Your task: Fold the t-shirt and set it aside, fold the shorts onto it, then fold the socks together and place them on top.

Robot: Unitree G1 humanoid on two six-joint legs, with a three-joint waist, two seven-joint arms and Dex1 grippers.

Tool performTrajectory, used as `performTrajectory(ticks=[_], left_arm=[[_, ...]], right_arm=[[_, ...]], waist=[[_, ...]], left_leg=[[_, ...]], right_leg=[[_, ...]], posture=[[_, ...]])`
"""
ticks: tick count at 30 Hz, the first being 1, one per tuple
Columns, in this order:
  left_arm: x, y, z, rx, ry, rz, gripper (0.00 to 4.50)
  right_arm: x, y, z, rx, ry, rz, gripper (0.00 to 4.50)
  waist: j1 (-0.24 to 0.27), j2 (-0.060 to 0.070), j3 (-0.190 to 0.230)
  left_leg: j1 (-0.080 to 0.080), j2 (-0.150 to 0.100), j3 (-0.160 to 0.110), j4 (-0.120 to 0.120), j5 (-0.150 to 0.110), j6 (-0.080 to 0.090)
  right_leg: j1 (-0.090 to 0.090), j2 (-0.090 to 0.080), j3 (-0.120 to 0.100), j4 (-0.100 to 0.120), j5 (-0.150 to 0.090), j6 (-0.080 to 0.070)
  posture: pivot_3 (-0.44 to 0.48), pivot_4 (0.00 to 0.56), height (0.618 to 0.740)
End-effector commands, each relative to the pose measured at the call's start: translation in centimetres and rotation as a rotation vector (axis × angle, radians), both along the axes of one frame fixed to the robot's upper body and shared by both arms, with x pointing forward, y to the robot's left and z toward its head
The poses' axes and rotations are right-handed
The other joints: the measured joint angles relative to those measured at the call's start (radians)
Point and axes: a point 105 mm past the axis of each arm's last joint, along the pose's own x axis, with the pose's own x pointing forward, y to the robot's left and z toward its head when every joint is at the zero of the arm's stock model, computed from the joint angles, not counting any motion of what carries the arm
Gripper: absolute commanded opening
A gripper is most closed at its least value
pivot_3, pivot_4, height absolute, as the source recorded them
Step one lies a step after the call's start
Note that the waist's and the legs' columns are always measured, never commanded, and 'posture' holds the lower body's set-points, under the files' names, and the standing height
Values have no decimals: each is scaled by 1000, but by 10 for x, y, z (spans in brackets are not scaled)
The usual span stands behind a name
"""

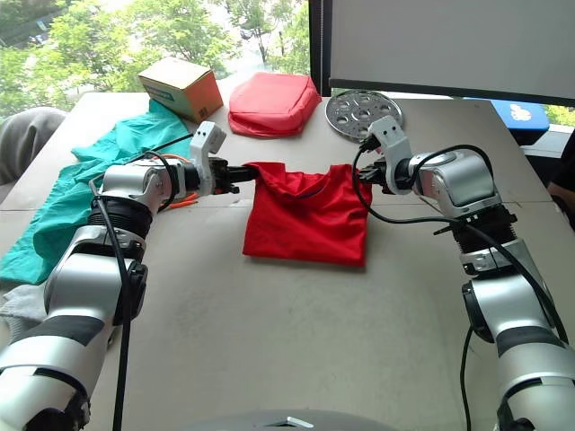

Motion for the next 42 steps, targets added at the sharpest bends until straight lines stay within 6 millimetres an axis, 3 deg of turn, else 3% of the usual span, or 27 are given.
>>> performTrajectory(ticks=[1,6,13,14,17,20,21,23,25,26,28,29,33,34,38,42], left_arm=[[10,-3,15,-18,-62,23,0],[4,-26,49,-251,-106,-122,0],[13,-9,34,-148,-116,-1,0],[15,-4,33,-132,-119,36,0],[18,14,29,-67,-124,123,1106],[15,17,31,-67,-131,107,2547],[13,18,34,-70,-137,85,2989],[11,21,38,-56,-152,58,2989],[6,22,45,-29,-206,10,2989],[1,18,49,-29,-244,-50,3042],[-14,2,59,-113,-274,-151,2466],[-24,-8,57,-125,-272,-210,2124],[-61,-43,25,-118,-224,-317,234],[-67,-49,15,-110,-213,-316,41],[-81,-56,-25,-32,-158,-264,41],[-92,-45,-51,23,-96,-202,41]], right_arm=[[8,4,14,-3,-67,26,42],[-2,18,22,86,-91,124,42],[-2,14,16,74,-110,113,42],[0,11,18,72,-130,96,739],[0,1,19,3,-184,61,2029],[-5,-10,19,-110,-269,55,3527],[-8,-12,22,-130,-301,68,3591],[-15,-11,30,-119,-335,83,3591],[-27,2,41,-40,-365,150,3591],[-31,8,44,-2,-362,165,3296],[-38,21,41,22,-351,223,2722],[-38,28,38,28,-345,229,2214],[-35,57,17,34,-296,265,238],[-33,64,11,29,-285,266,48],[-21,87,-9,4,-249,252,48],[-7,104,-24,-13,-208,184,48]], waist=[[-7,0,1],[-13,1,1],[-16,1,1],[-16,1,1],[-16,1,1],[-13,1,1],[-13,1,1],[-16,1,1],[-17,1,1],[-18,1,1],[-20,1,1],[-19,1,1],[-19,3,-1],[-16,4,-1],[-14,3,-1],[-16,3,-1]], left_leg=[[-1,0,0,0,0,0],[1,-1,-1,3,-2,4],[2,-1,-3,3,-2,4],[2,-1,-3,3,-2,4],[2,-1,-3,3,-2,4],[1,-1,-3,3,-2,4],[1,-1,-3,3,-2,3],[1,-2,-3,3,-2,3],[1,-2,-3,3,-2,3],[1,-2,-3,3,-2,3],[3,-1,-3,3,-2,3],[3,0,-3,3,-2,3],[4,0,-3,3,-2,3],[5,0,-2,3,-2,3],[5,-1,-3,4,-1,2],[7,-1,-3,4,0,0]], right_leg=[[0,-1,0,0,0,0],[2,-1,0,2,0,1],[3,-1,0,4,0,2],[3,-1,0,4,0,2],[3,-1,0,4,1,2],[3,-1,-1,3,1,2],[3,-1,-1,4,0,2],[3,-2,-1,3,0,2],[3,-2,-1,3,0,2],[3,-1,-1,3,0,2],[3,-1,0,4,1,2],[3,-1,-1,5,0,2],[4,-1,0,5,1,2],[5,-1,1,6,1,2],[5,-1,1,5,0,2],[5,-1,1,4,0,2]], posture=[[0,150,739],[0,150,739],[0,150,739],[0,150,739],[0,150,739],[0,150,739],[0,150,739],[0,150,739],[0,150,739],[0,150,739],[0,150,739],[0,150,739],[0,150,739],[0,150,739],[0,150,739],[0,150,739]])
